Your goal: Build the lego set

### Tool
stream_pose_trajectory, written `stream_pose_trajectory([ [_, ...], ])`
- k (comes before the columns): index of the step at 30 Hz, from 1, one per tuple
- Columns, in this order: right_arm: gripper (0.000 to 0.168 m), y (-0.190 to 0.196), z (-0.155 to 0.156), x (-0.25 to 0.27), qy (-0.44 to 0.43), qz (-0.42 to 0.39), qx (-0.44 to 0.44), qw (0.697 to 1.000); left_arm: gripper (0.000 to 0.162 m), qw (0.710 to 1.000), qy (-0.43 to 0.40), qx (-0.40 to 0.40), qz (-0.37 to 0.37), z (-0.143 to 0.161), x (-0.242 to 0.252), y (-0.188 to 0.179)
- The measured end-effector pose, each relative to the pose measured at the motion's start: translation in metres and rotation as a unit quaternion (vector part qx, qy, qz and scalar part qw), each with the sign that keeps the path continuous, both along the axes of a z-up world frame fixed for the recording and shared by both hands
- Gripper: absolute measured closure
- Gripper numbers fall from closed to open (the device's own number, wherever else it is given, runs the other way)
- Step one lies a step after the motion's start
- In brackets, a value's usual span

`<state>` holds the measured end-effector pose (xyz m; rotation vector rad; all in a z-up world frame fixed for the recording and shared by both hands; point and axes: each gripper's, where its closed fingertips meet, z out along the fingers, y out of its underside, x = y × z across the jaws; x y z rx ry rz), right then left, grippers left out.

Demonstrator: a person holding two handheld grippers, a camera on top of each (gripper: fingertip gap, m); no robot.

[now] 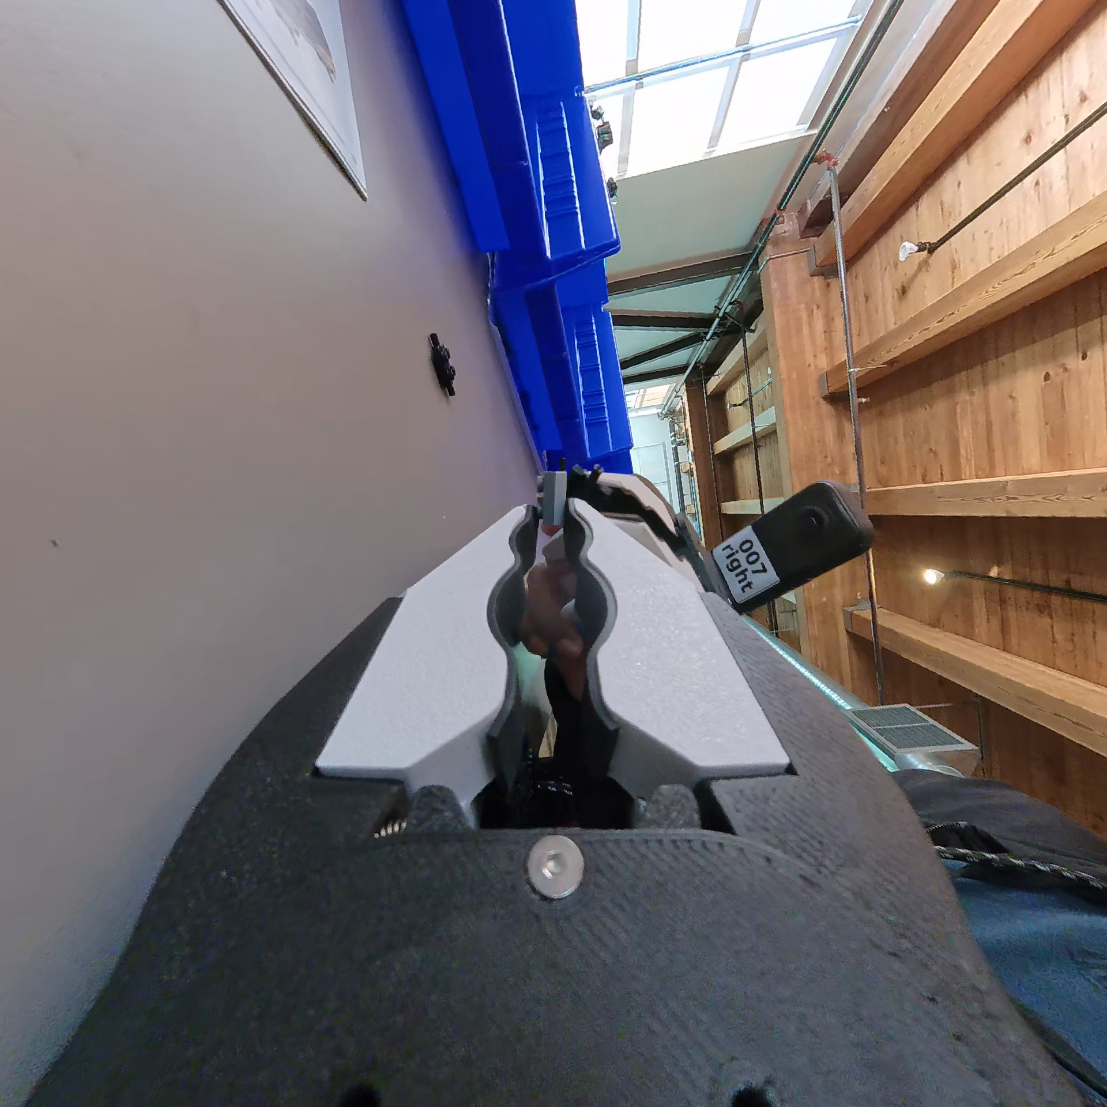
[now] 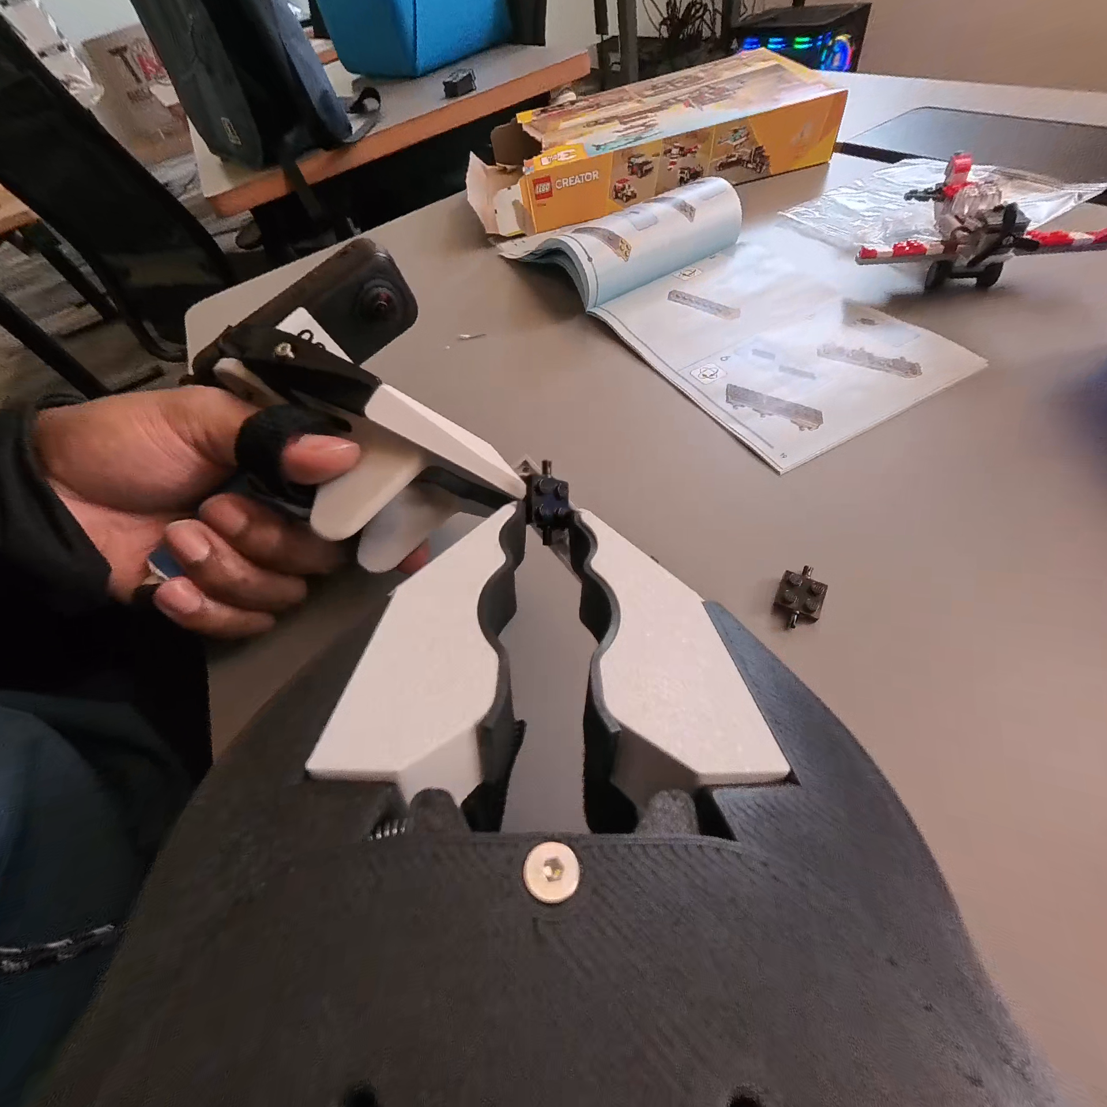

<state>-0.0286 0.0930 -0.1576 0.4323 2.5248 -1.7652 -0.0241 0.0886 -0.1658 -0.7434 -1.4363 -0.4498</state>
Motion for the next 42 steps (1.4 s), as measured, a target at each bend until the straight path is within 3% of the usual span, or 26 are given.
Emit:
stream_pose_trajectory([
  [42, 0.152, 0.006, 0.003, -0.003, -0.027, -0.012, -0.017, 0.999, 0.154, 1.0, 0.004, 0.005, 0.006, 0.002, -0.001, -0.002],
])
